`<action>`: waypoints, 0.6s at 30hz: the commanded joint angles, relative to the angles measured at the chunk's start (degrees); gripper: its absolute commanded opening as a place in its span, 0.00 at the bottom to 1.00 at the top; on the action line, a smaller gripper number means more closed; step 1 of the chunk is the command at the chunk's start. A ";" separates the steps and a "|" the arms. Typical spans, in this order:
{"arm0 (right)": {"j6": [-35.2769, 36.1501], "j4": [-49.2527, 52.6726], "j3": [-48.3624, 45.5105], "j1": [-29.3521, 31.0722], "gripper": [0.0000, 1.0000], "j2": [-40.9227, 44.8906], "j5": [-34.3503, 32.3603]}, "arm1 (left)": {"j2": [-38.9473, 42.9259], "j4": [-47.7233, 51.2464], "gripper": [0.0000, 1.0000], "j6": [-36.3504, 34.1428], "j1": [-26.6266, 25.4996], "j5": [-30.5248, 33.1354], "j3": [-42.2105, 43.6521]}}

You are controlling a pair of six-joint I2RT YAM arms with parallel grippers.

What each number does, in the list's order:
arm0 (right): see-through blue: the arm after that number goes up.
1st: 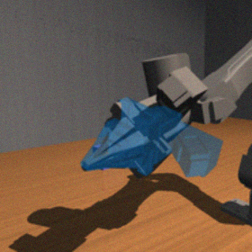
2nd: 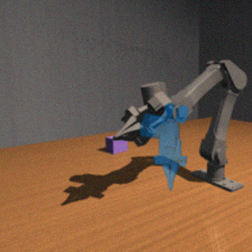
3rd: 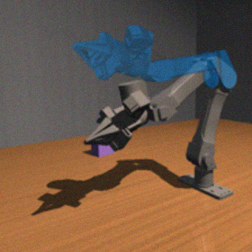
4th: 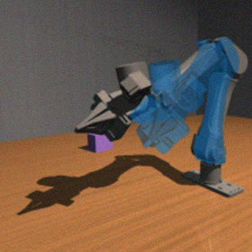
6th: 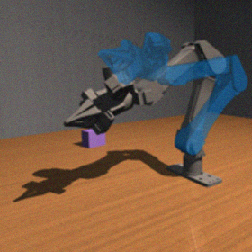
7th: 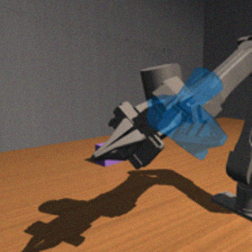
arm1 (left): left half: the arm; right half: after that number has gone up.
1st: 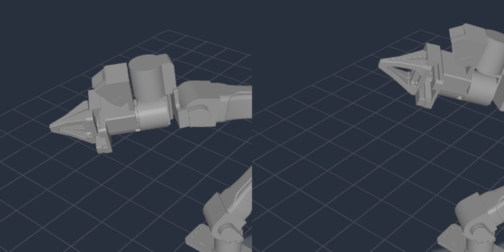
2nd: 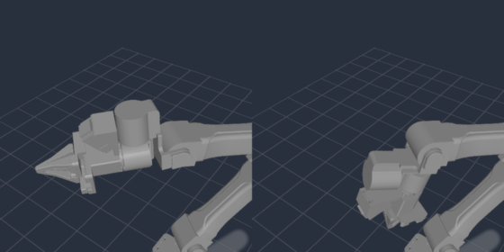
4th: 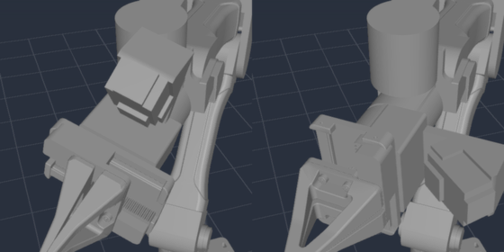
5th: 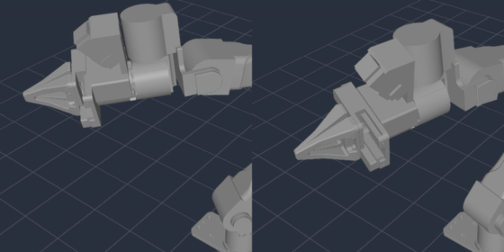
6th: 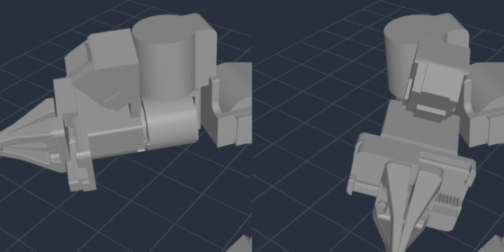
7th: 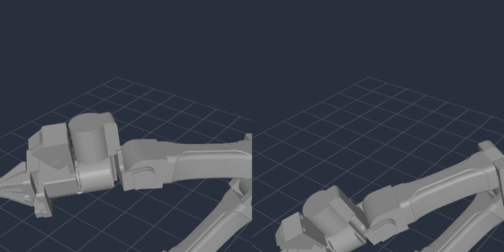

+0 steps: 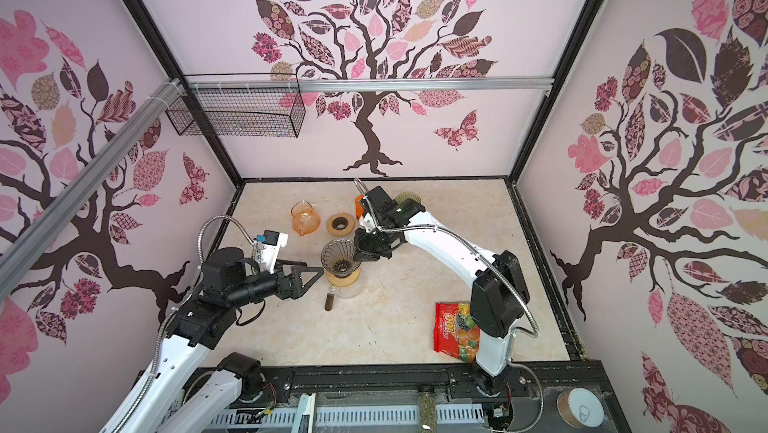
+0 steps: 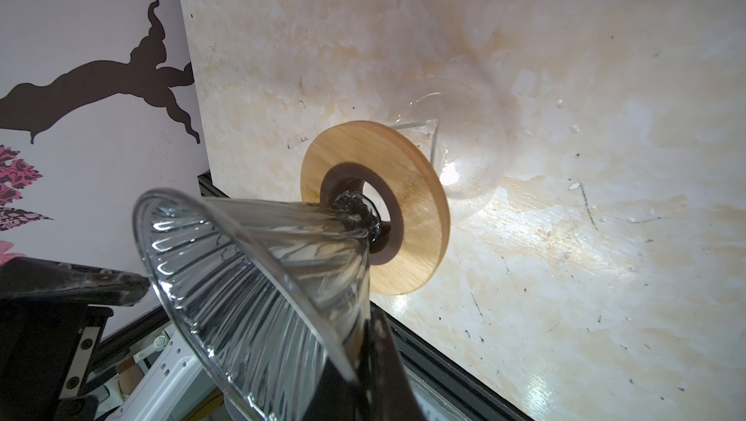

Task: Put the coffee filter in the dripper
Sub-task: 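Lower the ribbed dripper into the wooden stand's hole while the left gripper approaches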

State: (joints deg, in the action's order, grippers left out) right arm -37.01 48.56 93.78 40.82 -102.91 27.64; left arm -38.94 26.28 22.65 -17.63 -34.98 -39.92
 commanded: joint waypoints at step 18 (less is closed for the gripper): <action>2.34 -0.79 -0.22 1.09 0.02 -2.82 -1.62 | -0.78 0.00 0.98 -0.42 -0.04 1.39 -1.04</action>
State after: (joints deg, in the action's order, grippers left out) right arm -35.77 48.18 93.10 41.32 -104.33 26.22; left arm -39.72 26.33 22.65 -17.63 -34.35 -39.92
